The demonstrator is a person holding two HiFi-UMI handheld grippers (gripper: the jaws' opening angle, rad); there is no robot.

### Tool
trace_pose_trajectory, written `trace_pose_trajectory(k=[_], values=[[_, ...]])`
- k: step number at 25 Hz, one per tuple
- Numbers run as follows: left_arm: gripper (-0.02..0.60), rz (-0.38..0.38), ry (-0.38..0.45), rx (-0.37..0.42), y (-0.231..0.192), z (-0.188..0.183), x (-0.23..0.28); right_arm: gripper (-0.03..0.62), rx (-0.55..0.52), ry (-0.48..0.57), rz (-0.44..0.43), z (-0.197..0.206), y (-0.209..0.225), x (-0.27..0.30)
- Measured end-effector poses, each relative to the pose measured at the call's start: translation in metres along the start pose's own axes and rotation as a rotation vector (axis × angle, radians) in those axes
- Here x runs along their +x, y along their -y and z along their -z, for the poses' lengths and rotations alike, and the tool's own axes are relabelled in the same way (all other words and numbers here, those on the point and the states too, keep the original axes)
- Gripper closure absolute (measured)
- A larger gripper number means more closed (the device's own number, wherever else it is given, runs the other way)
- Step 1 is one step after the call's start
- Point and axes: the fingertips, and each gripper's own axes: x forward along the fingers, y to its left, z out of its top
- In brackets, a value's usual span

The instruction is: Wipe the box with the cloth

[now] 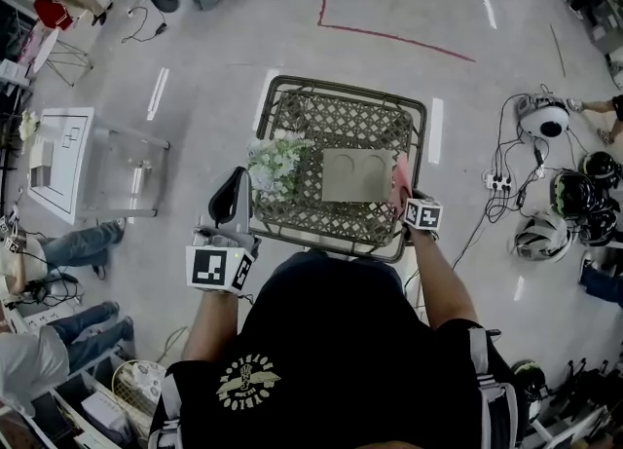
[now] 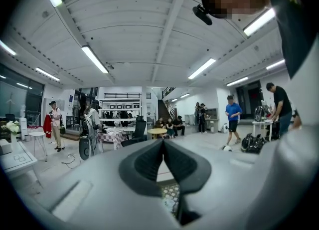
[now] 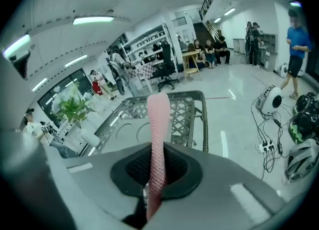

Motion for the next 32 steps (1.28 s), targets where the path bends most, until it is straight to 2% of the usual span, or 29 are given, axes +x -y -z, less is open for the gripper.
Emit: trace_pose_trajectory(k=[5, 12, 24, 32], values=[[0.581, 0.01, 0.032, -0.013, 0.012, -0.004, 0.008, 0.577, -0.055, 0.178, -0.056, -0.051, -0.027, -0.062], [0.581, 0.046, 0.049, -0.025, 0.026, -0.011, 0.018, 0.577, -0.094, 0.354, -0.126, -0.103, -0.062, -0.137], [0.581, 0.045, 0.114, -0.029, 0.041, -0.037, 0.02, 0.577, -0.249, 0.658, -0.174, -0.203, -0.11, -0.271], [0.581, 0.051, 0.116, -0.027, 0.049, -0.035, 0.019, 0.577, -0.335, 0.84, -0.194, -0.246, -0.14, -0.351]])
